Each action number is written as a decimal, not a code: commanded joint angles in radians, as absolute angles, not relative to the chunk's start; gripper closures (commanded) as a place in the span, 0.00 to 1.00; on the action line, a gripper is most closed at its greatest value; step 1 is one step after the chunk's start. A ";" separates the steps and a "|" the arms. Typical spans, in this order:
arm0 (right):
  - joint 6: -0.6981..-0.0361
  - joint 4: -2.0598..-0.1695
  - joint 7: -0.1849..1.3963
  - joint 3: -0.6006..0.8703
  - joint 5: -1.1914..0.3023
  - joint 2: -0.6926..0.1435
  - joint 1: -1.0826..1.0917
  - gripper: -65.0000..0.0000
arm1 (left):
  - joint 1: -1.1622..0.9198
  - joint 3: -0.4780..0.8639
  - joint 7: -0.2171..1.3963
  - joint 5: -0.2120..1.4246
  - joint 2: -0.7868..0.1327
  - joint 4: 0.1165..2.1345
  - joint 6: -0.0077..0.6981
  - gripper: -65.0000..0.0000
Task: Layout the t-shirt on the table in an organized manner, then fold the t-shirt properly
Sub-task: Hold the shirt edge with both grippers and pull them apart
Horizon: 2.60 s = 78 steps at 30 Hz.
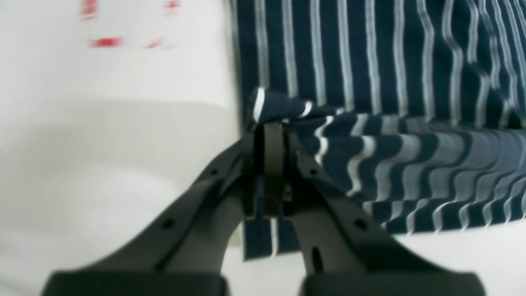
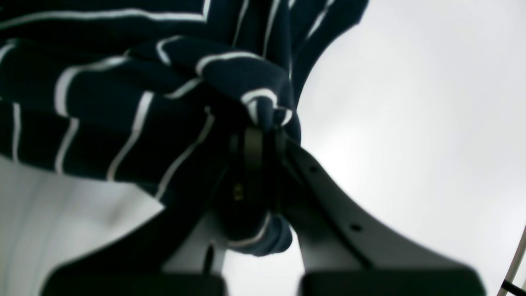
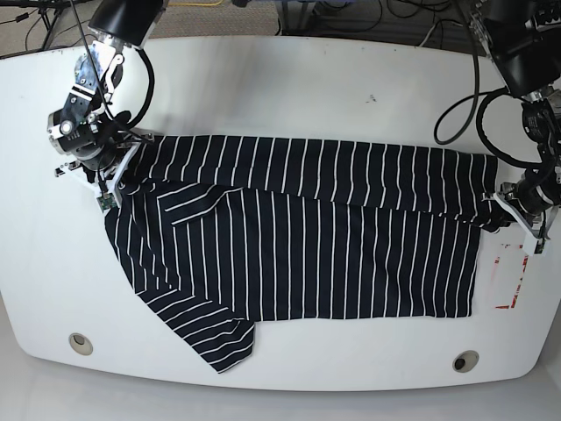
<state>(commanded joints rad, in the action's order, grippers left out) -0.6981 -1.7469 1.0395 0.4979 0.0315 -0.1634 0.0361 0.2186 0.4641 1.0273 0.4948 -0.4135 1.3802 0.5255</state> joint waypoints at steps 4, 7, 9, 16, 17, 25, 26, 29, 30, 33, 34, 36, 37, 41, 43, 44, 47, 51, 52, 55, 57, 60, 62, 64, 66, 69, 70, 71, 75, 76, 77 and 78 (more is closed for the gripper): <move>-0.698 -1.690 1.040 0.499 0.031 -0.189 0.071 1.00 | 0.225 0.461 0.946 0.493 -0.414 1.331 0.526 1.00; -0.698 -1.650 1.021 0.499 0.028 -0.200 0.094 1.00 | 0.236 0.423 0.914 0.493 -0.420 1.280 0.526 1.00; -0.698 -1.635 0.998 0.498 0.031 -0.200 0.099 1.00 | 0.252 0.395 0.912 0.493 -0.423 1.259 0.526 1.00; -0.698 -1.583 0.935 0.490 0.031 -0.220 0.107 1.00 | 0.277 0.361 0.905 0.493 -0.432 1.205 0.526 1.00; -0.698 -1.573 0.935 0.490 0.031 -0.220 0.114 0.98 | 0.277 0.361 0.905 0.493 -0.432 1.204 0.526 1.00; -0.698 -1.547 0.935 0.496 0.031 -0.223 0.137 0.42 | 0.300 0.360 0.905 0.493 -0.430 1.204 0.519 0.64; -0.698 -1.547 0.935 0.496 0.031 -0.225 0.137 0.37 | 0.302 0.360 0.905 0.493 -0.430 1.204 0.518 0.59; -0.698 -1.587 0.938 0.496 0.024 -0.246 0.139 0.18 | 0.303 0.360 0.905 0.493 -0.433 1.204 0.513 0.41; -0.698 -1.613 0.941 0.495 0.024 -0.248 0.137 0.12 | 0.305 0.360 0.905 0.493 -0.433 1.208 0.499 0.39; -0.698 -1.684 0.961 0.496 0.024 -0.248 0.136 0.06 | 0.311 0.366 0.906 0.495 -0.438 1.234 0.490 0.39; -0.698 -1.712 0.978 0.498 0.024 -0.248 0.136 0.06 | 0.314 0.367 0.908 0.495 -0.447 1.251 0.490 0.40; -0.698 -1.761 1.021 0.498 0.024 -0.248 0.134 0.06 | 0.317 0.367 0.911 0.498 -0.461 1.285 0.490 0.40; -0.698 -1.787 1.040 0.498 0.024 -0.246 0.134 0.06 | 0.317 0.369 0.911 0.498 -0.463 1.299 0.490 0.40; -0.698 -1.883 1.106 0.499 0.024 -0.231 0.120 0.06 | 0.305 0.380 0.911 0.498 -0.464 1.351 0.490 0.40; -0.698 -1.923 1.124 0.499 0.024 -0.220 0.111 0.06 | 0.277 0.406 0.911 0.498 -0.464 1.385 0.490 0.40; -0.698 -1.936 1.130 0.499 0.025 -0.217 0.105 0.06 | 0.265 0.417 0.911 0.498 -0.463 1.403 0.490 0.40; -0.698 -1.959 1.150 0.501 0.024 -0.196 0.073 0.07 | 0.214 0.432 0.911 0.498 -0.455 1.472 0.490 0.40; -0.698 -1.956 1.152 0.541 0.024 -0.163 0.045 0.12 | 0.148 0.433 0.911 0.498 -0.418 1.541 0.490 0.40; -0.698 -1.951 1.148 0.565 0.024 -0.143 0.039 0.13 | 0.131 0.433 0.911 0.498 -0.410 1.558 0.490 0.40; -0.698 -1.917 1.144 0.615 0.024 -0.102 0.031 0.18 | 0.085 0.433 0.911 0.498 -0.394 1.583 0.490 0.40; -0.698 -1.888 1.125 0.631 0.024 -0.099 0.030 0.20 | 0.065 0.433 0.911 0.498 -0.375 1.587 0.490 0.40; -0.698 -1.827 1.070 0.639 0.024 -0.101 0.019 0.24 | 0.042 0.435 0.911 0.495 -0.352 1.587 0.487 0.40; -0.698 -1.793 1.040 0.638 0.024 -0.101 0.015 0.26 | 0.022 0.435 0.911 0.495 -0.346 1.586 0.486 0.40; -0.698 -1.759 1.013 0.638 0.024 -0.104 0.015 0.29 | 0.010 0.435 0.909 0.493 -0.344 1.584 0.486 0.40; -0.698 -1.722 0.993 0.638 0.022 -0.116 0.015 0.30 | -0.001 0.432 0.908 0.493 -0.343 1.581 0.486 0.40; -0.698 -1.667 0.961 0.638 0.022 -0.124 0.018 0.34 | -0.001 0.429 0.908 0.493 -0.343 1.550 0.484 0.40; -0.698 -1.656 0.951 0.638 0.022 -0.124 0.022 0.36 | -0.001 0.429 0.908 0.493 -0.343 1.537 0.484 0.40; -0.698 -1.639 0.941 0.638 0.022 -0.125 0.027 0.38 | 0.004 0.429 0.908 0.493 -0.343 1.512 0.484 0.40; -0.698 -1.580 0.921 0.638 0.022 -0.145 0.031 0.45 | 0.012 0.427 0.905 0.493 -0.344 1.395 0.484 0.40; -0.698 -1.573 0.921 0.638 0.022 -0.150 0.031 0.46 | 0.019 0.427 0.901 0.493 -0.346 1.376 0.484 0.40; -0.698 -1.570 0.921 0.638 0.022 -0.150 0.031 0.47 | 0.025 0.427 0.897 0.493 -0.346 1.363 0.484 0.40; -0.698 -1.569 0.921 0.638 0.022 -0.150 0.031 0.48 | 0.030 0.427 0.888 0.493 -0.348 1.351 0.484 0.40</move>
<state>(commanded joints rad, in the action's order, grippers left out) -0.6981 -1.5689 0.9214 0.6375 0.0222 -0.1496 0.0315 0.0299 0.4273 0.8876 0.4933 -0.3475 1.3510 0.4841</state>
